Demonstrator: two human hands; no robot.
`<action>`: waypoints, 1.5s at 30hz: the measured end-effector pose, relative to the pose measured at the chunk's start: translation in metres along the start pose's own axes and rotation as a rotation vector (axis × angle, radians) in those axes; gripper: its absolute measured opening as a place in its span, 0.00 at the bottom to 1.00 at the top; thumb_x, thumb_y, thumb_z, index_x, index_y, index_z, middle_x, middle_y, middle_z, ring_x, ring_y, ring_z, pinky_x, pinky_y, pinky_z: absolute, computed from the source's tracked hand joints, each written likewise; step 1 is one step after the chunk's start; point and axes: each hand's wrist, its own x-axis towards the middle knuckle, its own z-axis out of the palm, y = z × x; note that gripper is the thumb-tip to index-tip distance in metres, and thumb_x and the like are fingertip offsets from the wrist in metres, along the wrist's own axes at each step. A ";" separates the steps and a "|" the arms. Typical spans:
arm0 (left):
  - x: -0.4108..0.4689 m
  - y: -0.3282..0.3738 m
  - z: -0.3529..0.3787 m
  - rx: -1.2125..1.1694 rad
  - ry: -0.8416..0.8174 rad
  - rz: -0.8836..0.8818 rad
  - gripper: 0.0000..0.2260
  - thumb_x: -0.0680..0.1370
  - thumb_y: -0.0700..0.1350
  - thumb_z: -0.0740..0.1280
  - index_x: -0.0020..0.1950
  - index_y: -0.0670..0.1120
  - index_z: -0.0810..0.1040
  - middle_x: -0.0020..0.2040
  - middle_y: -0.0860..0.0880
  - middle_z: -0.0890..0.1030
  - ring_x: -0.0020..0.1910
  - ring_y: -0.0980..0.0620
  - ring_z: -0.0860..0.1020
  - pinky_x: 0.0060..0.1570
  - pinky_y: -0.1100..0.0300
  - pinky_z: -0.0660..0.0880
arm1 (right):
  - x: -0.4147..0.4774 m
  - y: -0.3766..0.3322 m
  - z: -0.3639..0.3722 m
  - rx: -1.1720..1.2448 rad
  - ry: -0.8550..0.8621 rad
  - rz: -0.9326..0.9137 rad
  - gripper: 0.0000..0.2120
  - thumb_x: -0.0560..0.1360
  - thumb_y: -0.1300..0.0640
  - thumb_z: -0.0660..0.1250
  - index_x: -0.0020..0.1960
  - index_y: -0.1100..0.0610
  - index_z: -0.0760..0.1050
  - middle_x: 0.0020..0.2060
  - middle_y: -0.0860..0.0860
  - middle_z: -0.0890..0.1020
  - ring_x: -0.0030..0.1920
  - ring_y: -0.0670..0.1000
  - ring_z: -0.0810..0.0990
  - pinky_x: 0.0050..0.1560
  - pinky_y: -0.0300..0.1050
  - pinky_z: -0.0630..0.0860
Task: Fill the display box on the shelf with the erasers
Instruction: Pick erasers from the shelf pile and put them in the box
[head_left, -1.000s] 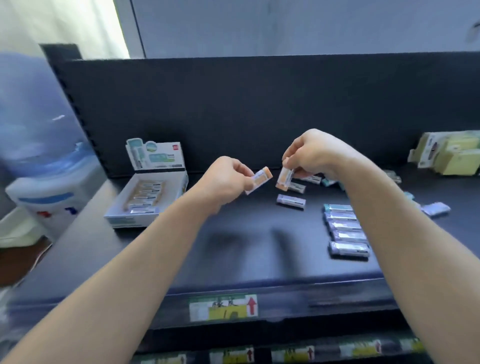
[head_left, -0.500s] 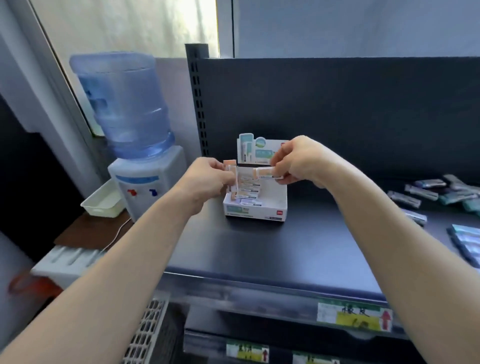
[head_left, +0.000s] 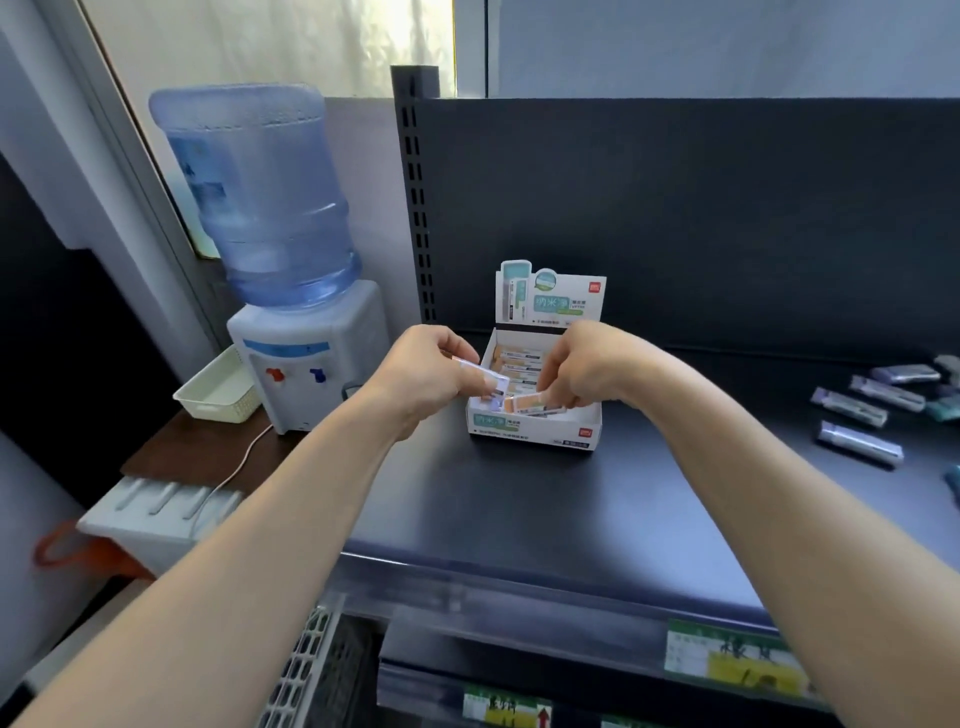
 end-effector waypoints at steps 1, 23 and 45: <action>0.001 0.000 0.000 0.014 0.004 -0.002 0.10 0.67 0.35 0.75 0.40 0.42 0.75 0.34 0.47 0.76 0.32 0.54 0.72 0.27 0.67 0.70 | 0.002 0.000 -0.001 -0.008 -0.031 0.000 0.05 0.71 0.65 0.72 0.47 0.62 0.82 0.31 0.50 0.79 0.31 0.46 0.76 0.39 0.37 0.77; 0.002 -0.012 0.004 -0.154 0.074 -0.104 0.05 0.75 0.33 0.67 0.43 0.42 0.75 0.45 0.42 0.80 0.44 0.46 0.80 0.50 0.52 0.80 | 0.025 -0.012 0.010 -0.013 -0.227 -0.024 0.12 0.72 0.68 0.69 0.56 0.67 0.77 0.39 0.57 0.80 0.35 0.51 0.79 0.43 0.44 0.81; 0.023 0.003 0.008 -0.020 0.095 0.048 0.09 0.69 0.35 0.75 0.41 0.44 0.76 0.41 0.45 0.81 0.38 0.53 0.79 0.39 0.61 0.78 | 0.053 0.011 -0.023 -0.146 0.232 0.000 0.12 0.74 0.64 0.67 0.56 0.62 0.80 0.55 0.57 0.82 0.52 0.55 0.81 0.55 0.47 0.78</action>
